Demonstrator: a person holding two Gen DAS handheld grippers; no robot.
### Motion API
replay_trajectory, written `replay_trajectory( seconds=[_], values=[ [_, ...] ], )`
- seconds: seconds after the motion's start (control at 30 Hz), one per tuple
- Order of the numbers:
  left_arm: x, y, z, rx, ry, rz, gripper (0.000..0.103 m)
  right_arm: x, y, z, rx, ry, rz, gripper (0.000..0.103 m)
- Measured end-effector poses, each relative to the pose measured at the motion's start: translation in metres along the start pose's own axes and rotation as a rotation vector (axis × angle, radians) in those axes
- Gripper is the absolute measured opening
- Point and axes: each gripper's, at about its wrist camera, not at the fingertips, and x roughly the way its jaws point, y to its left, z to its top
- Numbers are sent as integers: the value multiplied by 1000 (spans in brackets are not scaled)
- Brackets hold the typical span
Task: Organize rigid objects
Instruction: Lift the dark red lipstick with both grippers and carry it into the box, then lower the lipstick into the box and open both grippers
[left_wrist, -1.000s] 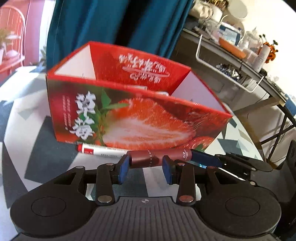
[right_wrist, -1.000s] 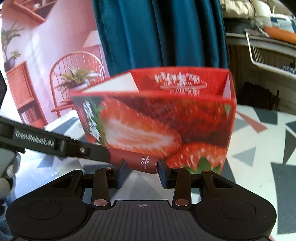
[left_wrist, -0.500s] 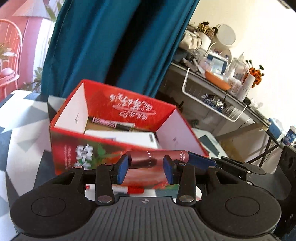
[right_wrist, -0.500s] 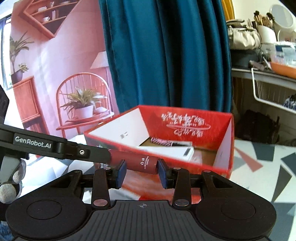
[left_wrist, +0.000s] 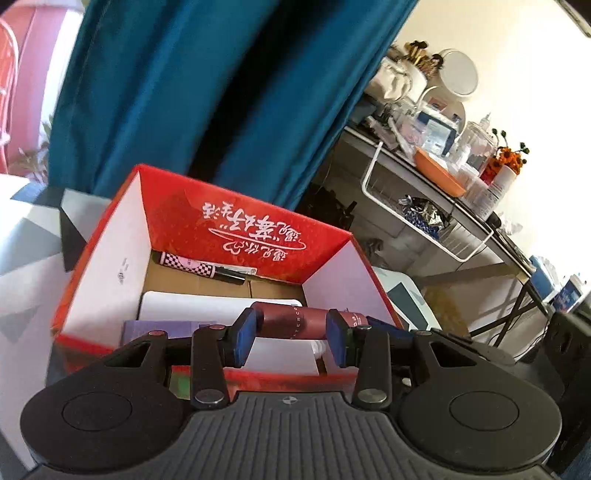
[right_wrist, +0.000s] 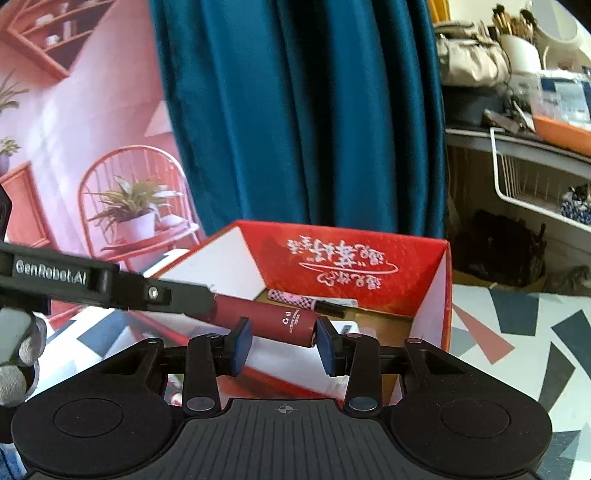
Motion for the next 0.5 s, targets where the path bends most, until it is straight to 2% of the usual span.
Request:
replay_trajectory(
  seconds=[0.2, 0.33, 0.5],
  values=[
    [37, 14, 7, -36, 77, 5, 42, 25, -16, 1, 55, 43, -32, 36],
    [49, 15, 8, -19, 85, 31, 42, 39, -23, 2, 90, 96, -23, 39],
    [58, 13, 8, 10, 89, 60, 42, 46, -25, 1, 97, 120, -33, 43]
  ],
)
